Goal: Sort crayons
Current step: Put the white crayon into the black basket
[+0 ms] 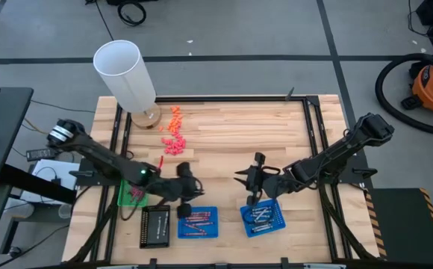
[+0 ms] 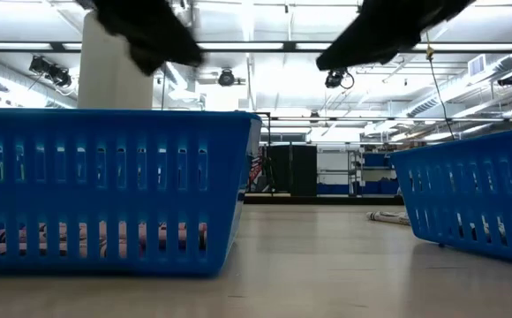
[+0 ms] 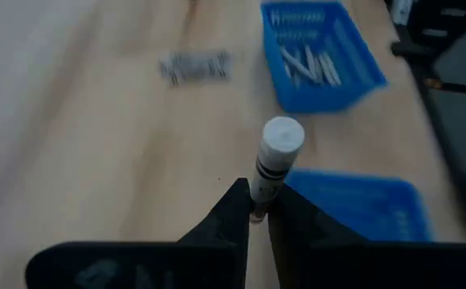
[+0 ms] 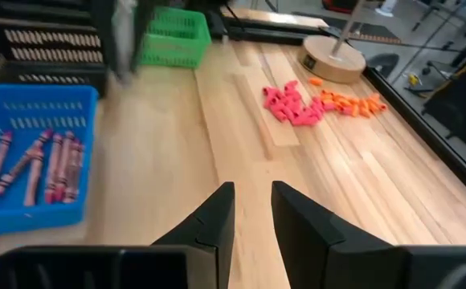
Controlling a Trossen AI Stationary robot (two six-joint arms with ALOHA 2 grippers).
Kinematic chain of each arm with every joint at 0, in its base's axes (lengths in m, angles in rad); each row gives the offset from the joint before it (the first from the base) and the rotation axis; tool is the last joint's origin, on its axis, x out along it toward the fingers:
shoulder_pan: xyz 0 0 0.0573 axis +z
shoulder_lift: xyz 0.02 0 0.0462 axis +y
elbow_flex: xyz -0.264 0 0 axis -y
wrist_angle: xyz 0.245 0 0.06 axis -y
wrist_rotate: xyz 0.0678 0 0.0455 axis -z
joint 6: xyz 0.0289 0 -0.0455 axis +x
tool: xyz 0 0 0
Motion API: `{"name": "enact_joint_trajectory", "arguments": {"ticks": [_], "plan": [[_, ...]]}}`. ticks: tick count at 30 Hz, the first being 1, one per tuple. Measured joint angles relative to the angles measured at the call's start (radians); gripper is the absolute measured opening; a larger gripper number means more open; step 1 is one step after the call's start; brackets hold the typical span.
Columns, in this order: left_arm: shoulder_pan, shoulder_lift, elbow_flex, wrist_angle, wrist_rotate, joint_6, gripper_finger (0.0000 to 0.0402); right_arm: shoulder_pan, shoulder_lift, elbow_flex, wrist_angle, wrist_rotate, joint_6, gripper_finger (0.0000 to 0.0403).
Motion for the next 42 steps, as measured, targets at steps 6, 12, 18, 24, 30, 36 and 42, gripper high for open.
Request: {"name": "enact_joint_trajectory", "arguments": {"ticks": [6,12,18,24,30,36,42], "plan": [[-0.089,-0.087,0.0,-0.185,0.195,-0.353,0.0036,-0.046,0.0,-0.028,0.002,0.0,0.005,0.0096],[-0.259,-0.077,0.0,-0.261,0.193,-0.671,0.0036,-0.101,0.0,-0.034,0.055,-0.01,-0.119,0.0096],[-0.427,-0.045,0.0,-0.315,0.098,-0.966,0.0037,-0.159,0.0,-0.035,0.146,-0.083,-0.229,0.0096],[-0.527,0.015,0.0,-0.401,0.022,-1.232,0.0037,-0.228,0.0,-0.035,0.236,-0.202,-0.281,0.0097],[-0.566,0.092,0.0,-0.406,0.04,-1.375,0.0037,-0.292,0.0,-0.035,0.307,-0.327,-0.301,0.0097],[-0.563,0.136,0.0,-0.407,0.065,-1.394,0.0043,-0.332,0.0,-0.035,0.33,-0.39,-0.301,0.0097],[-0.557,0.137,0.0,-0.415,0.073,-1.394,0.0087,-0.34,0.0,-0.035,0.33,-0.417,-0.3,0.0097]]}}
